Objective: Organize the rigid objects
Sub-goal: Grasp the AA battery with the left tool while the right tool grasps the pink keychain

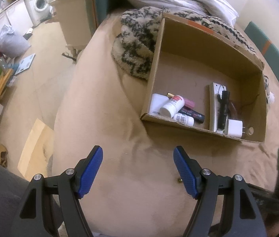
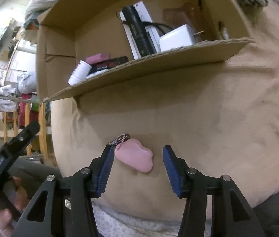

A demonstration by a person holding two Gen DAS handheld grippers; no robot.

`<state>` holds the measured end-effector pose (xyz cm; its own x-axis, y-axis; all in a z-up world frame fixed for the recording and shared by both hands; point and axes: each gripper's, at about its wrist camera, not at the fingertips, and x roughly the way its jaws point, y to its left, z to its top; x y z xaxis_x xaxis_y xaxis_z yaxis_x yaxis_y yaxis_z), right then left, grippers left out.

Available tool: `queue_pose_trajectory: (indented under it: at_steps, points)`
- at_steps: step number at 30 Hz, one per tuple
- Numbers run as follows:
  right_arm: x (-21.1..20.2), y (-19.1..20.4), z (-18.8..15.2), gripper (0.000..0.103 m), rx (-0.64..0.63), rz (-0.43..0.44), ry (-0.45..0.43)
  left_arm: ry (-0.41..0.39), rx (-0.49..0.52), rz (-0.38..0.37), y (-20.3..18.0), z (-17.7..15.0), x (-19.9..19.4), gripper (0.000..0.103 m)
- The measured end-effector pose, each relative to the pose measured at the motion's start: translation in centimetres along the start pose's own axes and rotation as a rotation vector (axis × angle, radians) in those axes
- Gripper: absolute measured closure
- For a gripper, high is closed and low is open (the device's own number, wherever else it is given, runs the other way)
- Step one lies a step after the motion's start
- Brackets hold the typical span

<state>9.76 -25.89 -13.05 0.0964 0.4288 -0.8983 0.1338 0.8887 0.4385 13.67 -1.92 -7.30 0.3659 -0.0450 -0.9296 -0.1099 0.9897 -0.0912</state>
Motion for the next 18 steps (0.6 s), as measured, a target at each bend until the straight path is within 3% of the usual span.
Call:
queue_pose_trajectory:
  at_steps: [9,13,15,18]
  points:
    - [3.9,3.2,-0.8,0.046,-0.173,-0.161,0.088,0.01,-0.029,-0.039,0.3,0.1,-0.2,0.032]
    - [4.7,4.1,-0.9,0.047,-0.22,-0.22,0.065,0.02,-0.041,-0.046,0.4,0.1,-0.1,0.032]
    - [4.6,4.5,-1.1,0.051,-0.257,-0.246,0.05,0.021,-0.041,-0.044,0.4,0.1,0.0,0.032]
    - [3.2,4.7,-1.5,0.052,-0.28,-0.233,0.024,0.031,-0.034,-0.036,0.3,-0.1,0.3,0.031]
